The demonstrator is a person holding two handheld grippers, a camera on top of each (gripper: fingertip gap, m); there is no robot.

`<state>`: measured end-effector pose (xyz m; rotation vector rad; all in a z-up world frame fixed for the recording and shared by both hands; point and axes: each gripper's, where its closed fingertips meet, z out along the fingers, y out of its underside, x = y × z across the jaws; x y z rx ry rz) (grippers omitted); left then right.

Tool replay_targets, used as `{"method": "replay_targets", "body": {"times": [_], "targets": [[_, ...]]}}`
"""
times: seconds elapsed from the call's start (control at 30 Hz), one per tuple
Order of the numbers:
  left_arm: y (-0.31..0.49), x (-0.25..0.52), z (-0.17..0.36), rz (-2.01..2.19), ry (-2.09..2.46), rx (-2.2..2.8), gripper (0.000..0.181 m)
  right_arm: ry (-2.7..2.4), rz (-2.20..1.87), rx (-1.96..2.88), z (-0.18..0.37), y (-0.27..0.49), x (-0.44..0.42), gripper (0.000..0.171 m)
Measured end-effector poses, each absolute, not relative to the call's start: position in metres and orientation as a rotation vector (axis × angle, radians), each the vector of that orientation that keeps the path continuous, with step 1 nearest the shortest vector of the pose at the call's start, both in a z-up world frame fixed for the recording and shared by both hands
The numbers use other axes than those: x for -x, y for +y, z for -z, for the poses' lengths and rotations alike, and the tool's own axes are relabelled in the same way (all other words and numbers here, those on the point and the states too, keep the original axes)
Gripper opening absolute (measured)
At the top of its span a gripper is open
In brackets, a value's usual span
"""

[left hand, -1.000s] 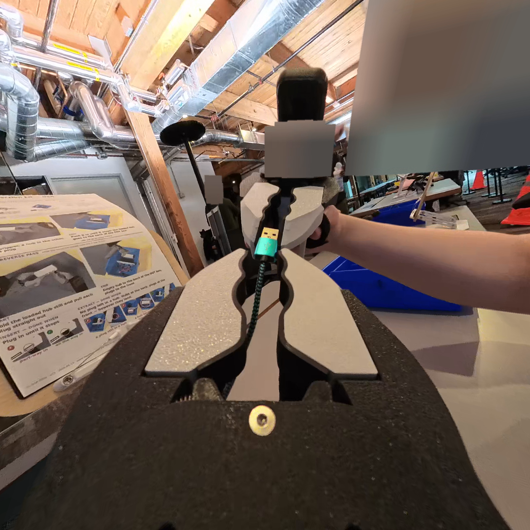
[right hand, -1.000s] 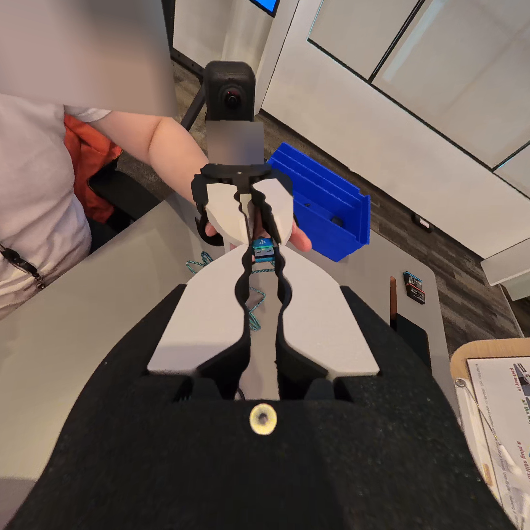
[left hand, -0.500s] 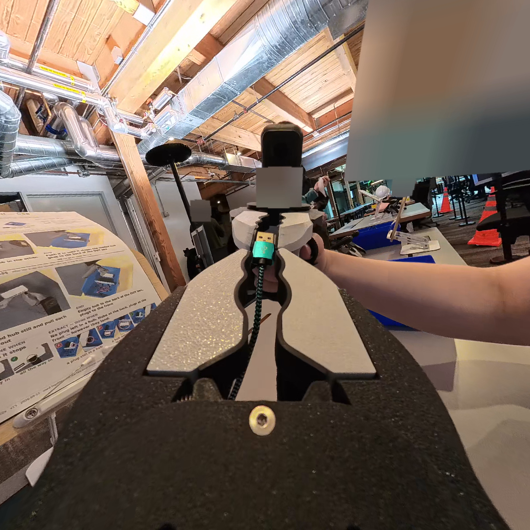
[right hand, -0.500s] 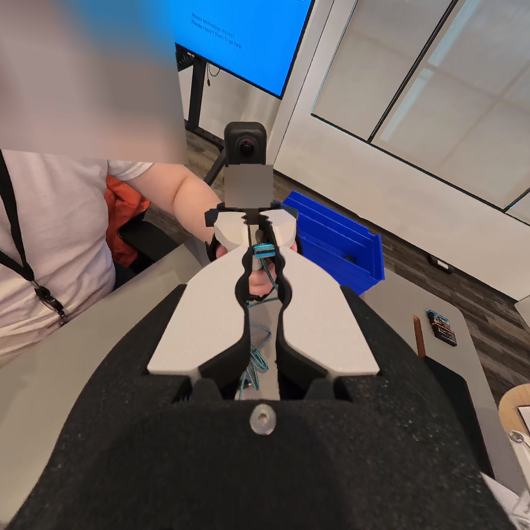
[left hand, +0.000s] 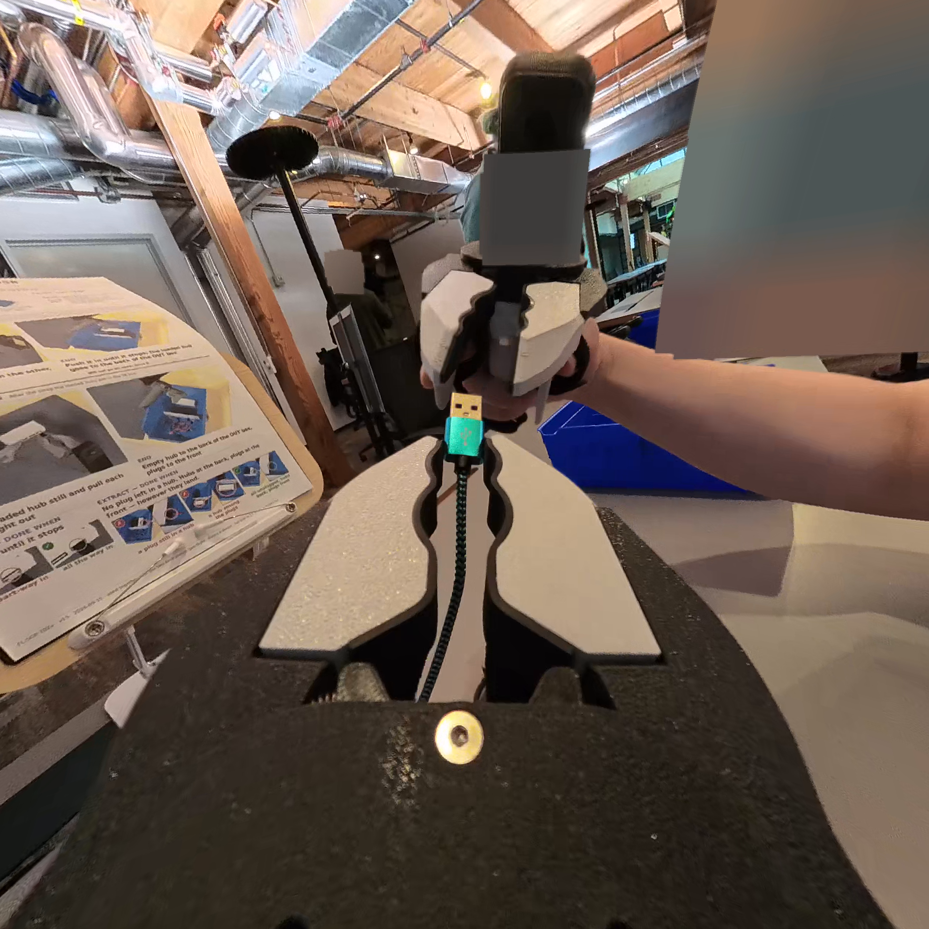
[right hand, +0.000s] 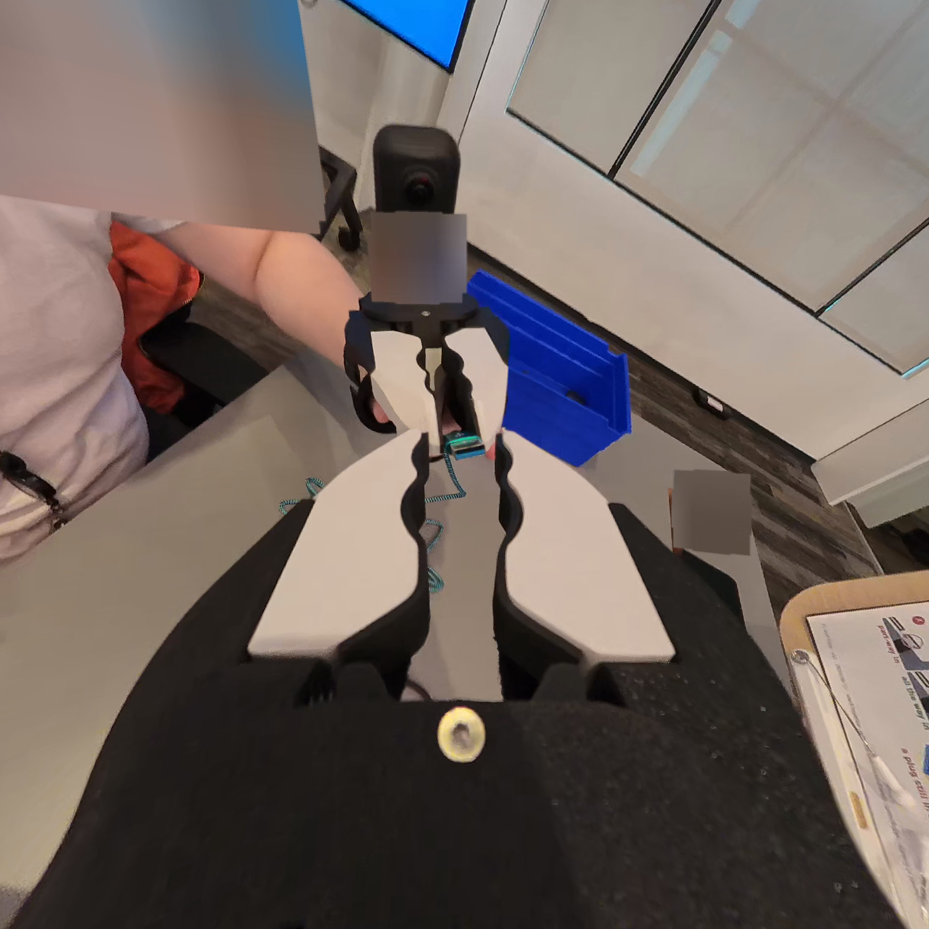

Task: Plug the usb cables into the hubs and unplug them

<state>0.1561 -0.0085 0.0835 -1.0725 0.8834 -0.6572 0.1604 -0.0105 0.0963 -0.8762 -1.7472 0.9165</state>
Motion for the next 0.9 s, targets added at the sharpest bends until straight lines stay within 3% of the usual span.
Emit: {"method": "replay_targets", "body": {"times": [0.23,0.5,0.9], "targets": [[-0.014,-0.163,-0.08,0.702,0.908,1.069,0.014,-1.887,-0.84,0.917,-0.084,-0.014,-0.158,0.013],[-0.018,-0.162,-0.089,0.722,0.832,0.993,0.015,-1.841,-0.869,0.903,-0.094,-0.017,-0.158,0.012],[-0.023,-0.165,-0.1,0.756,0.732,0.901,0.015,-1.561,-1.196,0.786,-0.106,-0.021,-0.165,0.012]]}}
